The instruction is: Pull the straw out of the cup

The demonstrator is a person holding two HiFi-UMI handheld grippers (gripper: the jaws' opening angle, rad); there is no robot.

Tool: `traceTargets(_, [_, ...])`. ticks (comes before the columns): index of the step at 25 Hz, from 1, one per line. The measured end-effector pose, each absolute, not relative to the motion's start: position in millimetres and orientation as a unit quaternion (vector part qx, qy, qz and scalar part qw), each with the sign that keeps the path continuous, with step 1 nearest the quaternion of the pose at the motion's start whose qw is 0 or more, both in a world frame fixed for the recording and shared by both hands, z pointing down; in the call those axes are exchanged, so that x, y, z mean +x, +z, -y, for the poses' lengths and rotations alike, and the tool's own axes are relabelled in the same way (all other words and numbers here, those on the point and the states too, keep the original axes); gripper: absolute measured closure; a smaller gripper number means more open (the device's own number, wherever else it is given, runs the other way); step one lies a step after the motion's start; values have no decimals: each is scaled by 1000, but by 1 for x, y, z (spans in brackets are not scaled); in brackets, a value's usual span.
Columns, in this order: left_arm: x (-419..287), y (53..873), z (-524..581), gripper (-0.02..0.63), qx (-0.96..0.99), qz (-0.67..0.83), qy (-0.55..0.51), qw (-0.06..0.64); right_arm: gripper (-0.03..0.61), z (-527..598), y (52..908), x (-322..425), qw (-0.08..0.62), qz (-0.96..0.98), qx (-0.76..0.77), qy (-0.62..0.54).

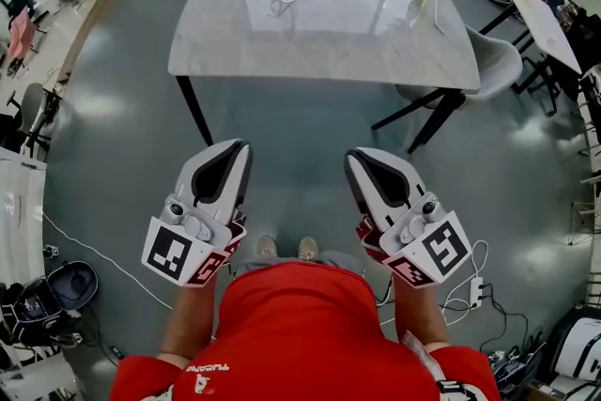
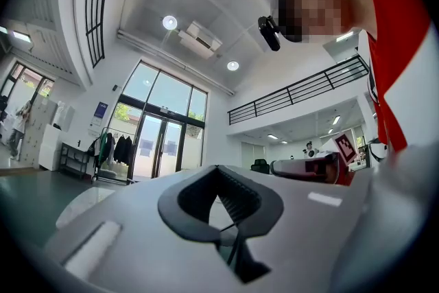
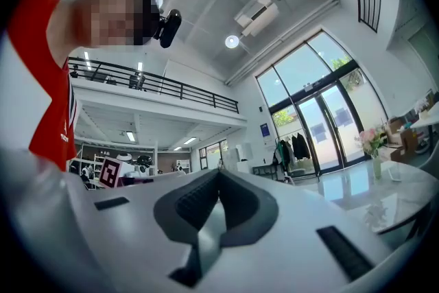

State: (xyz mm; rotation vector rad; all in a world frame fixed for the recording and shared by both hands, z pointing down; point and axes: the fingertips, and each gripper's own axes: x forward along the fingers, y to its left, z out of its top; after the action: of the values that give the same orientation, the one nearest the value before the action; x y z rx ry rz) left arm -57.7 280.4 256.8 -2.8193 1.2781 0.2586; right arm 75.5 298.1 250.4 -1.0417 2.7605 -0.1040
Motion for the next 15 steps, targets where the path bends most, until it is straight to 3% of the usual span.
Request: traceTargets(15, [-56,257,-267,609,-893,-443,75,26,577,-278,247,92,98,-938,-332,-28])
